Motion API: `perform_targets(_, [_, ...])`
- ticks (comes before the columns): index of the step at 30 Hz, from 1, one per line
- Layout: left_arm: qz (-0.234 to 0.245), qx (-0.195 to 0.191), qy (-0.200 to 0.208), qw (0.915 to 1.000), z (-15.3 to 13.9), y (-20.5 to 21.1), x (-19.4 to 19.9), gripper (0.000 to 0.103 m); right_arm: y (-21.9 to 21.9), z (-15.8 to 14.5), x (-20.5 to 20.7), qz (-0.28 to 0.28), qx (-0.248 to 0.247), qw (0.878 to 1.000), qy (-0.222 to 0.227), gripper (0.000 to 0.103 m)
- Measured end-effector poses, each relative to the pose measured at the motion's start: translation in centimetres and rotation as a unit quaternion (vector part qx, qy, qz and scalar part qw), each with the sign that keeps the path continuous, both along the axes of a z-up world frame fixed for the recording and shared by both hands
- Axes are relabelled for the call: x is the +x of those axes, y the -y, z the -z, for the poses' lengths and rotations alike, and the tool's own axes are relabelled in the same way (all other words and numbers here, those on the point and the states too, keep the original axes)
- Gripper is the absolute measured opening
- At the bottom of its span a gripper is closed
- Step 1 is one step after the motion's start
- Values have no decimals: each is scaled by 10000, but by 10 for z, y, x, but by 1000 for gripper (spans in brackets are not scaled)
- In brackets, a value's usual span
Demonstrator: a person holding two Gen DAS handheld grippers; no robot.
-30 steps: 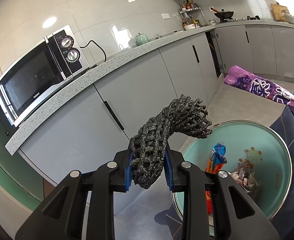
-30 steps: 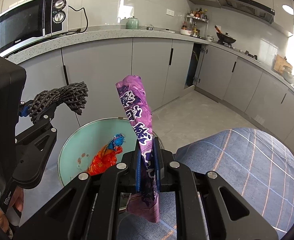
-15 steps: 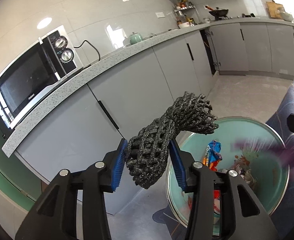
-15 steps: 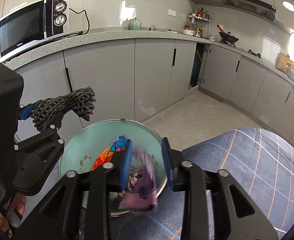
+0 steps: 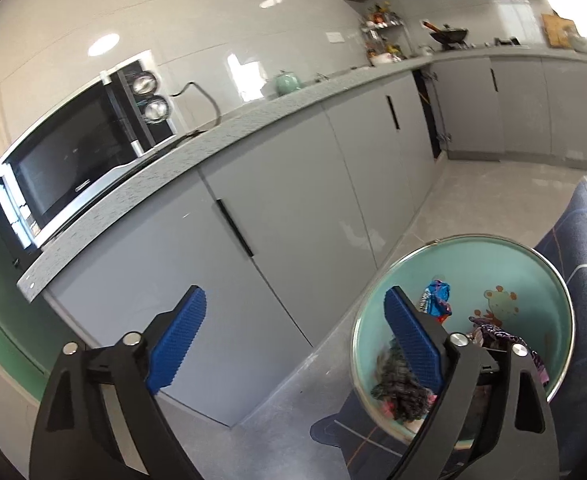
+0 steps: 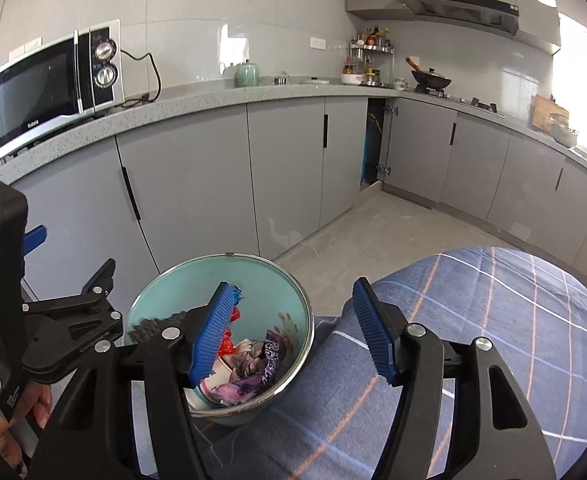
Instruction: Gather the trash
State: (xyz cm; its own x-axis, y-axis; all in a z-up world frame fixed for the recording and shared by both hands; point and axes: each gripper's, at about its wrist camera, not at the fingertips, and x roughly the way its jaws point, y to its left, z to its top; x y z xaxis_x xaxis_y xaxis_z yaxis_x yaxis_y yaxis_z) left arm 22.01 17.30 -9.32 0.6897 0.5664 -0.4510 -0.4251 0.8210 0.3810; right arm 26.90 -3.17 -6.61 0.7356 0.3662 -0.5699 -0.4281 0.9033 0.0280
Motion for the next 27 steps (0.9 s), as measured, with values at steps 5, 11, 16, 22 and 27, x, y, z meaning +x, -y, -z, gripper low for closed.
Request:
perform_targets(5, [-62,-68,170,9998,-10,-3,-21,95,4,-10,-21,0,43,9999,120,63])
perform_targets(11, [28,-56,410,9991,-27,4,-34,96,12,-24,-40,111,82,9993,340,65])
perform_targets(16, [147,-71,599,9981,-40,12,-43,97,19,-32,-50,215,79,9986,483,65])
perform_targets(22, [189,-85,748,9970,-49,17,-48,97,24,-35,-58,270,68,9980,569,65])
perform_targets(27, [202,-73,810,9965,-53,19,-51,97,27,-39,-62,284,71,9976,633,66])
